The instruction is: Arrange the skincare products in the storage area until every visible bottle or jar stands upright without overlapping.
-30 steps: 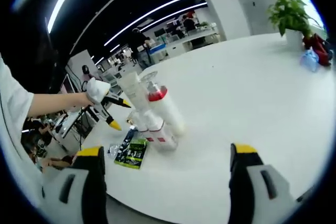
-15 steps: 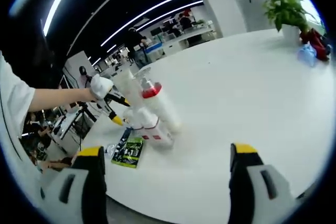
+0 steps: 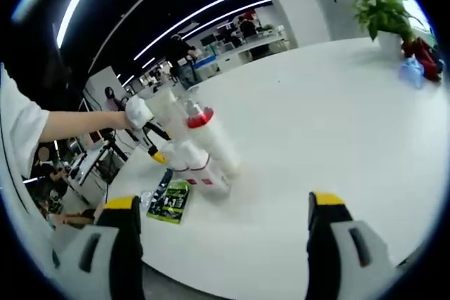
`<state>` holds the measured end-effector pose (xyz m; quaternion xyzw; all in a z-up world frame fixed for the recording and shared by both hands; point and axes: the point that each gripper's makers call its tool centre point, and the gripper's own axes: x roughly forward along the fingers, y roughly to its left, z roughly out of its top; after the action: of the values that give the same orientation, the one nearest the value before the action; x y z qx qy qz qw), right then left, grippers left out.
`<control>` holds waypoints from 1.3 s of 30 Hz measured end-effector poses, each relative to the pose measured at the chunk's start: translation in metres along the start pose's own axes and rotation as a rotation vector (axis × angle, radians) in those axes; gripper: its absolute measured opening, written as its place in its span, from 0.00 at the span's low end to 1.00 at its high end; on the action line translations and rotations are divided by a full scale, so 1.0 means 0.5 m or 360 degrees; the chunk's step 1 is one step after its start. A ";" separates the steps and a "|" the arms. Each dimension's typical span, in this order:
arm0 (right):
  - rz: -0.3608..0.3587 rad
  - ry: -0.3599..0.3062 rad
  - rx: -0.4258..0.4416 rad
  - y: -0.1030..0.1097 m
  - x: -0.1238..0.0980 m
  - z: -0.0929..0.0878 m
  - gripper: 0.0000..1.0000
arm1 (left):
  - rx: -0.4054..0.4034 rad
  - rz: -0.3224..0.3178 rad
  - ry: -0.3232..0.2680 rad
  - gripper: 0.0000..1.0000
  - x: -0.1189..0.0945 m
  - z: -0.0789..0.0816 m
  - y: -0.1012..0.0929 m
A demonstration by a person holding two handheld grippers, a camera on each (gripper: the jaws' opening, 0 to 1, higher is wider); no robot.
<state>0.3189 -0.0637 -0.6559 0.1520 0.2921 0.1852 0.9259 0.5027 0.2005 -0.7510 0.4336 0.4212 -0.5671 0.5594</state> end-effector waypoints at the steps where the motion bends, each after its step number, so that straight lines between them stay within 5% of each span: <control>1: 0.0000 0.0000 0.0000 0.000 0.000 0.000 1.00 | -0.0010 -0.0001 -0.0008 0.42 0.000 0.000 0.001; 13: -0.0001 -0.0008 0.0001 0.001 -0.001 0.003 0.99 | -0.0078 0.0014 -0.0013 0.36 -0.002 0.000 -0.003; 14: -0.0003 -0.0009 0.0002 0.000 -0.002 0.003 0.99 | -0.0069 0.0015 -0.0021 0.32 -0.007 0.003 -0.004; 16: -0.0005 -0.0013 0.0003 -0.001 -0.004 0.005 0.99 | -0.0026 0.0022 -0.0067 0.00 -0.018 0.014 0.000; 19: -0.0005 -0.0017 -0.0001 0.000 -0.005 0.007 1.00 | -0.0132 0.0038 -0.0065 0.12 -0.024 0.007 0.009; 26: -0.0001 -0.0024 -0.0006 0.004 -0.008 0.008 1.00 | -0.0116 0.0091 -0.0062 0.26 -0.023 0.000 0.019; 33: -0.0012 -0.0016 0.0008 -0.001 -0.007 0.002 1.00 | -0.0478 0.0268 -0.0261 0.42 -0.048 0.018 0.097; 39: -0.0018 -0.0017 0.0018 -0.008 -0.001 0.004 1.00 | -0.0621 0.0326 -0.0288 0.48 -0.047 0.011 0.141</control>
<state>0.3207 -0.0678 -0.6554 0.1567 0.2892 0.1775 0.9275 0.5732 0.2001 -0.7262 0.3051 0.4248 -0.4517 0.7228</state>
